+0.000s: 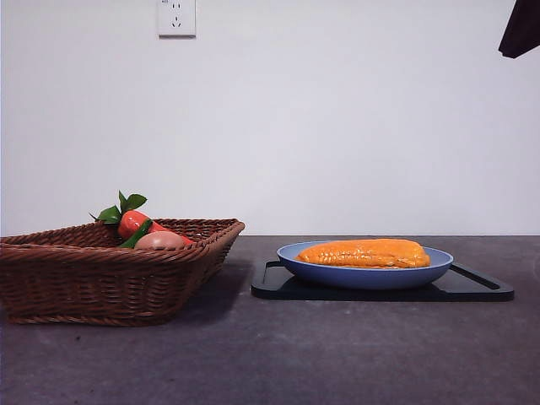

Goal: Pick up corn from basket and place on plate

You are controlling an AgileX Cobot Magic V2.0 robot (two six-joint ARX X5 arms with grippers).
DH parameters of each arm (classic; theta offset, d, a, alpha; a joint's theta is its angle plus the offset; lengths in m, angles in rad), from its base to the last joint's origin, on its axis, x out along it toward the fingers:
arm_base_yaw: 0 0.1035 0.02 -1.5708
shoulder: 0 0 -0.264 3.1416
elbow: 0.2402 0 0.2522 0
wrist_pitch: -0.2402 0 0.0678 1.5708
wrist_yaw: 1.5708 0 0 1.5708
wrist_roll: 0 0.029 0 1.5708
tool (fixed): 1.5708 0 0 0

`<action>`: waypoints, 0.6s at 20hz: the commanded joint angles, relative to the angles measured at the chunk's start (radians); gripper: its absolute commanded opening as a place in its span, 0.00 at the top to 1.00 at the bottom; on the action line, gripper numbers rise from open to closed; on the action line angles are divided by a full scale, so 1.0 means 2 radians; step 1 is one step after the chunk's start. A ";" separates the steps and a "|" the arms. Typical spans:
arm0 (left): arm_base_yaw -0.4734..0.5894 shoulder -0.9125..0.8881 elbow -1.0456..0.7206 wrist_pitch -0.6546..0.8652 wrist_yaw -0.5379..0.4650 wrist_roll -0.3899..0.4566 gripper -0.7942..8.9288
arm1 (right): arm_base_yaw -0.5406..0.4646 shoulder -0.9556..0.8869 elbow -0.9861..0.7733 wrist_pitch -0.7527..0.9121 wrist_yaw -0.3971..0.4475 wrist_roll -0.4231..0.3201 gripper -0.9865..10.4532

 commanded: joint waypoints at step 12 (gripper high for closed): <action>0.002 -0.103 -0.113 -0.048 -0.002 -0.016 0.91 | 0.002 0.003 0.005 0.004 -0.001 -0.006 0.91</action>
